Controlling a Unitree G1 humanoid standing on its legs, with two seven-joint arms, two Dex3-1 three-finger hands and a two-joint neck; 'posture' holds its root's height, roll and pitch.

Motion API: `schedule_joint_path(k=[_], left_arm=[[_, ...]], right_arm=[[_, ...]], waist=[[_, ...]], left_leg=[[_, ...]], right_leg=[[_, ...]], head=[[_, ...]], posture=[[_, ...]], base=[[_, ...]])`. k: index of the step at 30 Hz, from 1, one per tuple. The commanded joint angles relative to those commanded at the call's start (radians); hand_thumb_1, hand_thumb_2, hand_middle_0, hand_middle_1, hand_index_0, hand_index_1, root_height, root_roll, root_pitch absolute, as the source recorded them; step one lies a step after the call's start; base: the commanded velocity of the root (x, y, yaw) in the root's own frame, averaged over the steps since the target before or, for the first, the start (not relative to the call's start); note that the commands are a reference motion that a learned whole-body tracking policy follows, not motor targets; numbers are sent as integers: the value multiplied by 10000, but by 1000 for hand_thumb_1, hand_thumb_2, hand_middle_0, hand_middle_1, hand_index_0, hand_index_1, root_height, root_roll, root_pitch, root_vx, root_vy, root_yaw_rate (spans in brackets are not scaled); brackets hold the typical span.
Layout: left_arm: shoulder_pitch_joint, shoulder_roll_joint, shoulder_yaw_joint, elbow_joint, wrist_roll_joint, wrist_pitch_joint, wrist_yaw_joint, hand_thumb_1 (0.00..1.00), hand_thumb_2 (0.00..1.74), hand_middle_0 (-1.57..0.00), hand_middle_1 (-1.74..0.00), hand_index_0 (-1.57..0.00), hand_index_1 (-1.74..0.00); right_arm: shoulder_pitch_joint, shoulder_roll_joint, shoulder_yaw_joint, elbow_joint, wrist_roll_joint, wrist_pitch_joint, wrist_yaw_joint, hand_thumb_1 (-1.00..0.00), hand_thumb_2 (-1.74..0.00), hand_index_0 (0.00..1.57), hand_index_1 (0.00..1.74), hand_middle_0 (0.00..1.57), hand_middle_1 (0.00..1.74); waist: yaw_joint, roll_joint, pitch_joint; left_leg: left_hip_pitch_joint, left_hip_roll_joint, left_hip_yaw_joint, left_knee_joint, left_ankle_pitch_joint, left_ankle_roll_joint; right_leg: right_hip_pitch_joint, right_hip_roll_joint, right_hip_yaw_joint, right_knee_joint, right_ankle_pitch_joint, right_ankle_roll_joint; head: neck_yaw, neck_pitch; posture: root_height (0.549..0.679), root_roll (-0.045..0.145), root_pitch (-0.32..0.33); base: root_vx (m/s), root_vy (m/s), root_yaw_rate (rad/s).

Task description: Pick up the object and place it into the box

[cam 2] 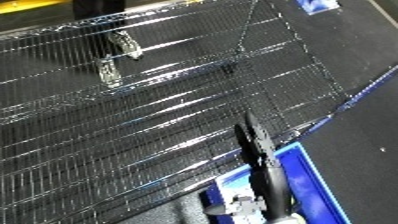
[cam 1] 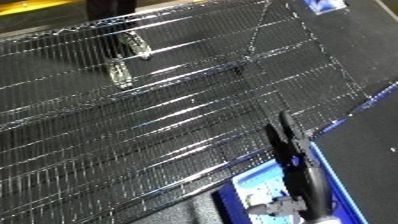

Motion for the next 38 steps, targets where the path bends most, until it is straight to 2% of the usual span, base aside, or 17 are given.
schedule_joint_path(k=[3,8,15,31,38], left_arm=[[75,63,27,-100,48,57,2,1000,1740,-1570,-1740,-1570,-1740],[116,175,62,-184,66,122,-13,1000,1740,-1570,-1740,-1570,-1740],[276,223,114,-221,126,173,-111,1000,1740,-1570,-1740,-1570,-1740],[492,341,55,-252,137,328,-215,1000,1740,-1570,-1740,-1570,-1740],[403,376,-115,-181,204,432,-204,1000,1740,-1570,-1740,-1570,-1740]], right_arm=[[54,95,94,46,-9,-47,-27,0,0,0,0,0,0],[75,146,214,230,-23,-196,-47,0,0,0,0,0,0],[174,201,299,369,-42,-293,-126,0,0,0,0,0,0],[245,20,462,742,-209,-322,-594,0,0,0,0,0,0],[-124,-110,535,1216,-252,-260,-767,0,0,0,0,0,0]], waist=[[143,-73,56],[323,-150,159],[460,-240,177],[497,-229,193],[572,-178,193]], left_leg=[[-64,-36,-70,7,29,28],[-149,-73,-170,4,113,40],[-149,-84,-235,-30,152,42],[-373,-118,-174,193,58,62],[-620,-203,-164,409,-26,76]], right_leg=[[15,16,-67,7,20,25],[17,20,-180,45,37,75],[89,-10,-267,11,48,130],[-110,-122,-273,109,81,190],[-318,-217,-279,208,132,222]], head=[[-358,73],[-745,157],[-723,-12],[-182,-29],[153,11]], posture=[[658,59,-20],[657,52,-23],[657,48,-25],[656,47,-18],[656,49,-11]], base=[[24,-50,156],[15,-37,131],[26,-21,50],[15,-8,-12],[27,-14,12]])
